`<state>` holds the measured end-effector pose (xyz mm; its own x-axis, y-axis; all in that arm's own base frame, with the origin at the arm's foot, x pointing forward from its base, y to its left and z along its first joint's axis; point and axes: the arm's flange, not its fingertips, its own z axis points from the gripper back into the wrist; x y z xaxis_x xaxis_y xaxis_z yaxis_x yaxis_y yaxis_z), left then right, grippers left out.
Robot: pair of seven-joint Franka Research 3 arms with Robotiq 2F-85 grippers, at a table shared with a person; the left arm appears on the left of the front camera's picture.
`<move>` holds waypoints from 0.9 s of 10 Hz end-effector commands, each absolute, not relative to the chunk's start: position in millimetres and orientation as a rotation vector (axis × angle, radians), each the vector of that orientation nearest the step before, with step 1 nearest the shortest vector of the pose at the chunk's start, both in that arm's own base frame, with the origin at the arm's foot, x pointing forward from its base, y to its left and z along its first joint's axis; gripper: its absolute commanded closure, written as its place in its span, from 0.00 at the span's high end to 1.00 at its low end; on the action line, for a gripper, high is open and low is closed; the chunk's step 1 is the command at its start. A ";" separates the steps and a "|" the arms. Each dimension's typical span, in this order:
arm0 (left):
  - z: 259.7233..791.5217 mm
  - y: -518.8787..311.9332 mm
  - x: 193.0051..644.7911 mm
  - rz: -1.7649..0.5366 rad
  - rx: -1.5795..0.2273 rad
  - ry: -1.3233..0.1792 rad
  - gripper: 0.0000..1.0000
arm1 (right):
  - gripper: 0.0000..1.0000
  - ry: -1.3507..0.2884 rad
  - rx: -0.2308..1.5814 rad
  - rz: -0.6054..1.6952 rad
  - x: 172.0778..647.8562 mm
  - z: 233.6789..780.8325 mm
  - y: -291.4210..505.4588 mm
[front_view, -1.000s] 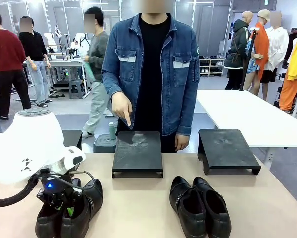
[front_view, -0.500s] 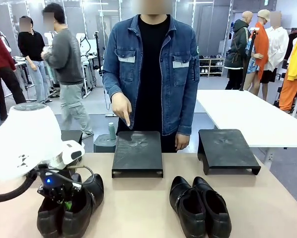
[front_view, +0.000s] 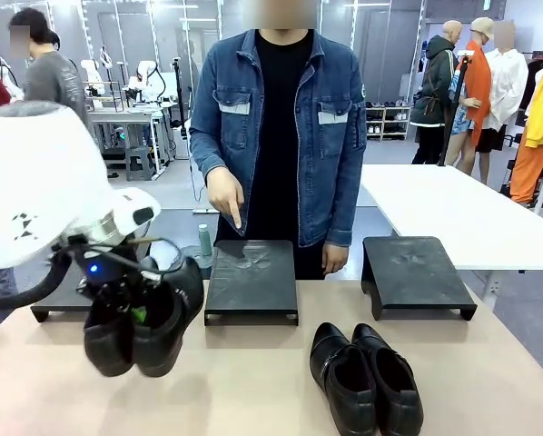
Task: Place the shoes on the stand as instructed by the person.
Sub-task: Pick up one pair of Shoes and place it on the Shoes Stand indicated by the person.
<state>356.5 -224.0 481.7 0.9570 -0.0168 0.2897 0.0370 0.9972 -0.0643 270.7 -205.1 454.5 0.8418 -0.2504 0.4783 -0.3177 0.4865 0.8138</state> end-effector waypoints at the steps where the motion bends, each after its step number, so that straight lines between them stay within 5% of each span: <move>1: 500.0 -270.0 373.3 -0.010 -0.100 -0.363 0.00 | 1.00 -0.616 1.092 0.053 270.8 455.0 -205.5; 9: 494.4 -363.9 470.7 -0.041 -0.169 -0.563 0.00 | 1.00 -0.616 1.092 0.053 270.8 455.0 -205.5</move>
